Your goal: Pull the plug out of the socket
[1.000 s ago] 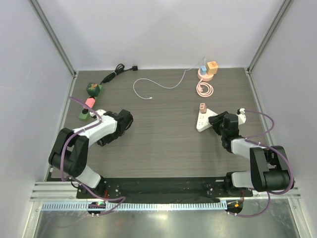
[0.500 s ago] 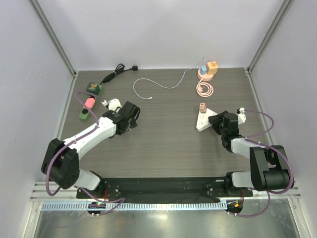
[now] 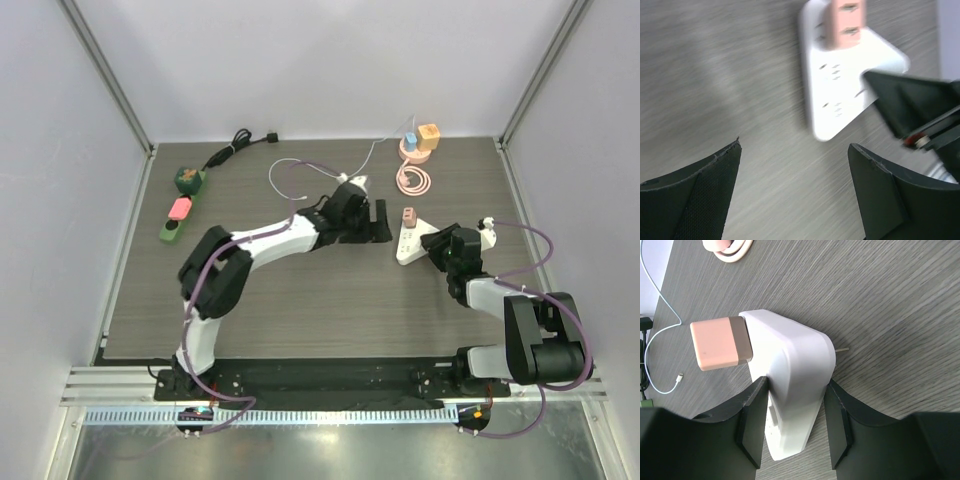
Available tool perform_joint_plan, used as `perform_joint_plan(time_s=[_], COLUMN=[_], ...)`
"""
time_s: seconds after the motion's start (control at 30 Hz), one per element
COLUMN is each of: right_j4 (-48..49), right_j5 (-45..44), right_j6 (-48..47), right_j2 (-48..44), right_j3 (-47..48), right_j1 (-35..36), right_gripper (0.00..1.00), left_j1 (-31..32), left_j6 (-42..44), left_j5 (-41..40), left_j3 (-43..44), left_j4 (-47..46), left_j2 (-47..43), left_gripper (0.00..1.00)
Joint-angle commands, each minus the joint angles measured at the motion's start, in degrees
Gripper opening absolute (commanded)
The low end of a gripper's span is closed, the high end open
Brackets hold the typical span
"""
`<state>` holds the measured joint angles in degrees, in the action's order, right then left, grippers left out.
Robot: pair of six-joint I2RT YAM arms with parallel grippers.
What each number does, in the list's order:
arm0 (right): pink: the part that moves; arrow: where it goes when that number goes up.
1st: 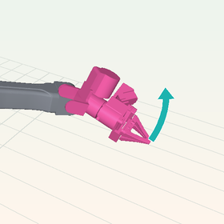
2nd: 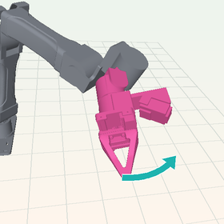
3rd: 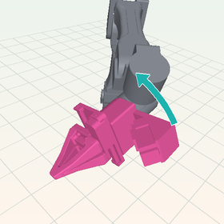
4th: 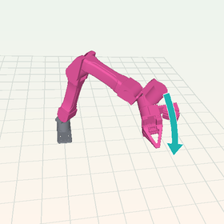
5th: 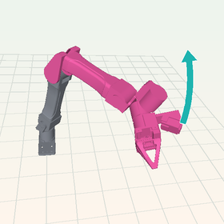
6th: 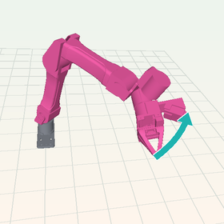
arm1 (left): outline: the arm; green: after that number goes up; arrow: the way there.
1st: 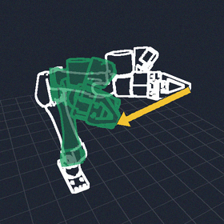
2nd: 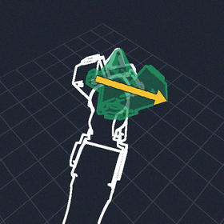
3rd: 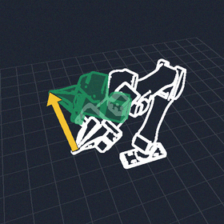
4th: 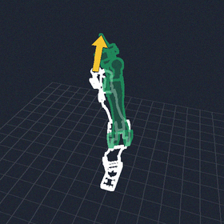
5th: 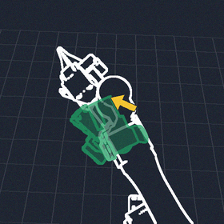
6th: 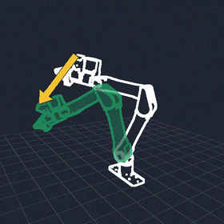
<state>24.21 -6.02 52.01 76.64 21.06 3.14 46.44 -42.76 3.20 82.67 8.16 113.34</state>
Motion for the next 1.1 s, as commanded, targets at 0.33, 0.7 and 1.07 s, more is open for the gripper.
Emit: perform_joint_plan(time_s=[0.33, 0.7, 1.07], right_j4=[-10.14, -10.14, -9.79], right_j5=[-2.15, -2.15, -1.89], right_j6=[-5.78, -5.69, -5.78], right_j2=[1.76, 2.11, 2.11], right_j3=[-2.08, -1.90, -2.08], right_j1=[-0.24, -0.24, -0.41], right_gripper=[0.01, 0.01, 0.01], left_j1=[1.64, 1.82, 4.72], left_j6=[-1.71, -4.53, 2.50], left_j5=[9.02, 2.07, -6.10], left_j3=[23.31, 32.63, 42.65], left_j4=[-9.32, -3.33, 5.37], left_j2=[19.01, 25.96, 30.27], left_gripper=[0.79, 0.55, 0.46])
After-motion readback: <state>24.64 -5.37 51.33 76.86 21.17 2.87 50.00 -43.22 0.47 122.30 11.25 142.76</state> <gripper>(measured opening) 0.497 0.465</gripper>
